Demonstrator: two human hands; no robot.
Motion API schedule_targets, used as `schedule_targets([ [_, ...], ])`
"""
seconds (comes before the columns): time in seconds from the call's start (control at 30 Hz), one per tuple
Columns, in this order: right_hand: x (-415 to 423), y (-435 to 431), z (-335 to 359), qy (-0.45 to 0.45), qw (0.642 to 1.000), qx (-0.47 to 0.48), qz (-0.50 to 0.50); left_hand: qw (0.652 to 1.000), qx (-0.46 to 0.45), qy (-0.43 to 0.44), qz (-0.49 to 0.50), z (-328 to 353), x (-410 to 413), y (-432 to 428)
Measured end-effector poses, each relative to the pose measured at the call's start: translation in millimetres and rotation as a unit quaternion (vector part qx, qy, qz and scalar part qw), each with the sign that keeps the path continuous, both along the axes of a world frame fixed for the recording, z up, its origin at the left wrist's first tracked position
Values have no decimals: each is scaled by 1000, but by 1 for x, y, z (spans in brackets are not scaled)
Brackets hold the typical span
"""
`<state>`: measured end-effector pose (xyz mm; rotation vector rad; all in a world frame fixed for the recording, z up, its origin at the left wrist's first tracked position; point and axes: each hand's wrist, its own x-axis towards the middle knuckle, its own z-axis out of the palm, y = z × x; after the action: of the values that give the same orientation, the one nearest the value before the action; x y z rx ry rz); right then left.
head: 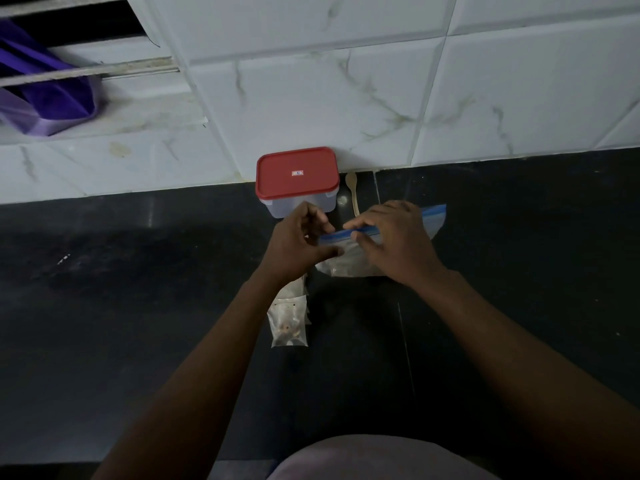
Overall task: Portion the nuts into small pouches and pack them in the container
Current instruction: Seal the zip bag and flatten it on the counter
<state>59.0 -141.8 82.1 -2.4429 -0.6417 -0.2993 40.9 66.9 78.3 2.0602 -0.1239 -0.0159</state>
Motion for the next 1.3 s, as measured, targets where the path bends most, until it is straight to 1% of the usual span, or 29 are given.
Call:
schedule_targets([
  [0.1, 0, -3, 3, 40, 998, 54, -6, 998, 45, 33, -28, -10, -5, 7],
  [0.17, -1, -4, 3, 56, 996, 62, -15, 997, 49, 44, -31, -15, -7, 8],
  [0.3, -4, 0, 9, 64, 998, 19, -3, 1000, 10, -6, -9, -15, -10, 2],
  [0.4, -4, 8, 13, 43, 999, 9, 4, 999, 6, -24, -32, -11, -10, -3],
  [0.53, 0, 7, 18, 37, 998, 49, -14, 995, 83, -14, -58, -13, -9, 3],
  [0.63, 2, 1, 21, 55, 997, 56, -12, 991, 119, -28, -46, -19, -8, 9],
  [0.77, 1, -2, 22, 73, 993, 85, -19, 992, 125, 11, -15, -24, -8, 12],
  [0.9, 2, -8, 28, 56, 987, 138, -53, 984, 174, 30, -28, -29, -10, 14],
  [1.03, -2, -8, 27, 69, 985, 141, -66, 979, 195, 45, -35, -27, -8, 9],
  [1.2, -2, -7, 33, 66, 985, 140, -76, 979, 183, 85, -34, -29, -9, 11],
  [1.3, -1, -13, 32, 52, 985, 140, -91, 980, 183, 65, -41, -33, -11, 13],
])
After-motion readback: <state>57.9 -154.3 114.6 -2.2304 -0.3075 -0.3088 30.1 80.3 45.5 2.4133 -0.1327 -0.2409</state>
